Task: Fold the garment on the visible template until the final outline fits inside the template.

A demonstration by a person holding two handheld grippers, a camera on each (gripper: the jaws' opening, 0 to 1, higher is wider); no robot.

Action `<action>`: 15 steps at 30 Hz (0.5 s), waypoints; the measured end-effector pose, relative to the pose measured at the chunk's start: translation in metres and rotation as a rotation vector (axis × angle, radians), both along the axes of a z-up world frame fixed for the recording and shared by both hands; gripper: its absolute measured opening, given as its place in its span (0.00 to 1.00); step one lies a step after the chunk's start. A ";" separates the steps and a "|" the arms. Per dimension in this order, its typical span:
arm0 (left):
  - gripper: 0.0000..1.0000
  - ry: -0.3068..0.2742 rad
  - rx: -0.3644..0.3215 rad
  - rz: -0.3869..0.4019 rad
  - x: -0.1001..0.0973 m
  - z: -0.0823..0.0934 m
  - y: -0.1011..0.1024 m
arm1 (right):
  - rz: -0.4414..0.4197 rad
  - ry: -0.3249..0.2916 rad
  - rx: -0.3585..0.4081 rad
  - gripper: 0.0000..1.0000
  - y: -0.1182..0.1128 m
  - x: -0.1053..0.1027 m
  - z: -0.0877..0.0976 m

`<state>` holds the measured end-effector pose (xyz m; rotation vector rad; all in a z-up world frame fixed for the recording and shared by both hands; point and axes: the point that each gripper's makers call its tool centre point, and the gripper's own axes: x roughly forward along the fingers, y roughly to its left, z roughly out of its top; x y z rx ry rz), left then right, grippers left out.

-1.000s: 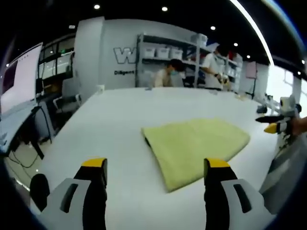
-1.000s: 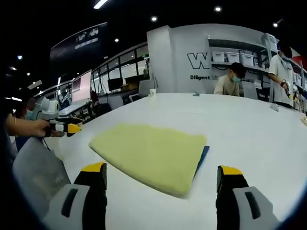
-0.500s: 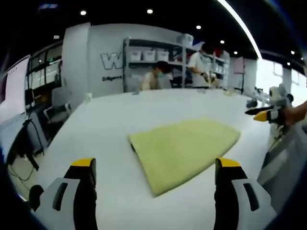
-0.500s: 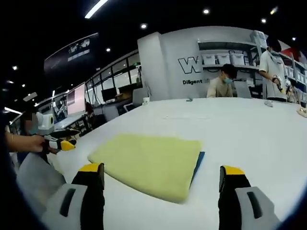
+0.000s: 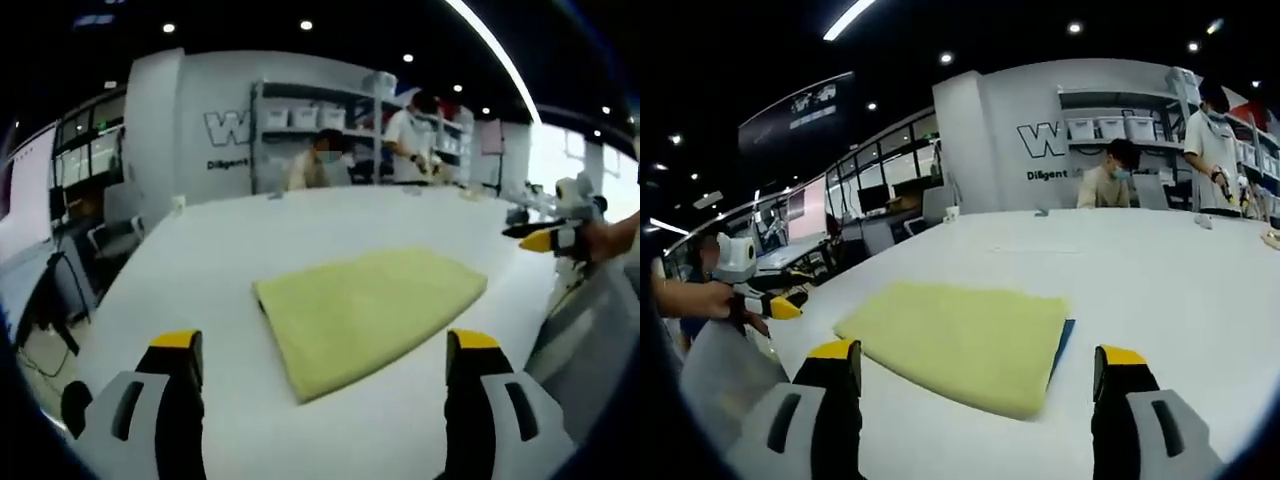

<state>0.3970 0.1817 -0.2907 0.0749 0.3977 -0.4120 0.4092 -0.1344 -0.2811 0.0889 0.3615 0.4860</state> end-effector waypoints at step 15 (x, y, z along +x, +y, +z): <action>0.98 -0.039 -0.005 0.000 0.004 0.007 0.003 | -0.003 -0.023 0.001 0.98 -0.001 -0.001 0.004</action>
